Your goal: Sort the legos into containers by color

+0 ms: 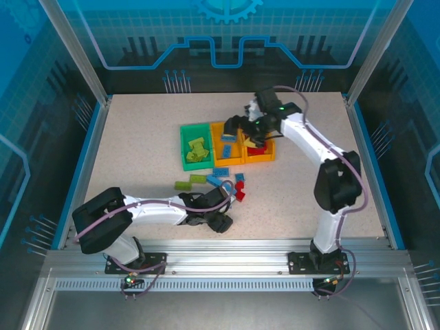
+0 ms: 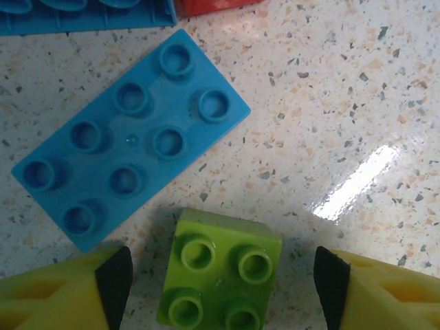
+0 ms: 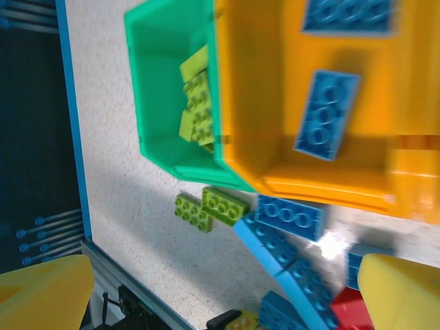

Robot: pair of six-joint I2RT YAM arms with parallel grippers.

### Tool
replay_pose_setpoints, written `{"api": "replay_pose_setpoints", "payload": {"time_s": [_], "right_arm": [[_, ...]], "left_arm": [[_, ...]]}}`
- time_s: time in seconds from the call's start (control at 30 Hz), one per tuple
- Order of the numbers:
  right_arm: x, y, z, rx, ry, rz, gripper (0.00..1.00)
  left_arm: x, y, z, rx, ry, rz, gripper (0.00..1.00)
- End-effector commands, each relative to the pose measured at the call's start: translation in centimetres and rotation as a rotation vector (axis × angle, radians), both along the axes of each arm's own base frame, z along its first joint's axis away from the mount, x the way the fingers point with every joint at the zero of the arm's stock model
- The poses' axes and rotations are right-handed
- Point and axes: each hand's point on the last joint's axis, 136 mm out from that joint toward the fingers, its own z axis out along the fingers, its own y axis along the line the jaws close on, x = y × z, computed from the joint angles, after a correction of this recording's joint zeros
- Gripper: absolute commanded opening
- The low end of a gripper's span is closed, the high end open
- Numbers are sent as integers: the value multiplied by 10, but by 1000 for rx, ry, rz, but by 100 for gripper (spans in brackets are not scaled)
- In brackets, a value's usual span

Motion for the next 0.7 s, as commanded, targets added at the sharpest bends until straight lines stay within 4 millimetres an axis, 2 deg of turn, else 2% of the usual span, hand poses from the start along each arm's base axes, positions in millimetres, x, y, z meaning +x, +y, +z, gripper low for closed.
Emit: {"api": "replay_pose_setpoints", "payload": {"time_s": [0.0,0.13,0.33,0.5,0.67], "right_arm": [[-1,-22,18,13,-59,-35,100],[-11,-48,18,-24,-61,-59,100],[-21,-78,13,-37,-53,-110,100],[-29,-87,4,-58,-38,-114,100],[-35,-90,-3,-78,-26,-107,100]], "left_arm": [[-2,-5,0,-1,8,1,65],[-4,-5,2,1,20,1,50],[-5,4,21,-27,-7,44,43],[0,9,46,-49,-58,75,40],[12,17,80,-54,-145,102,40]]}}
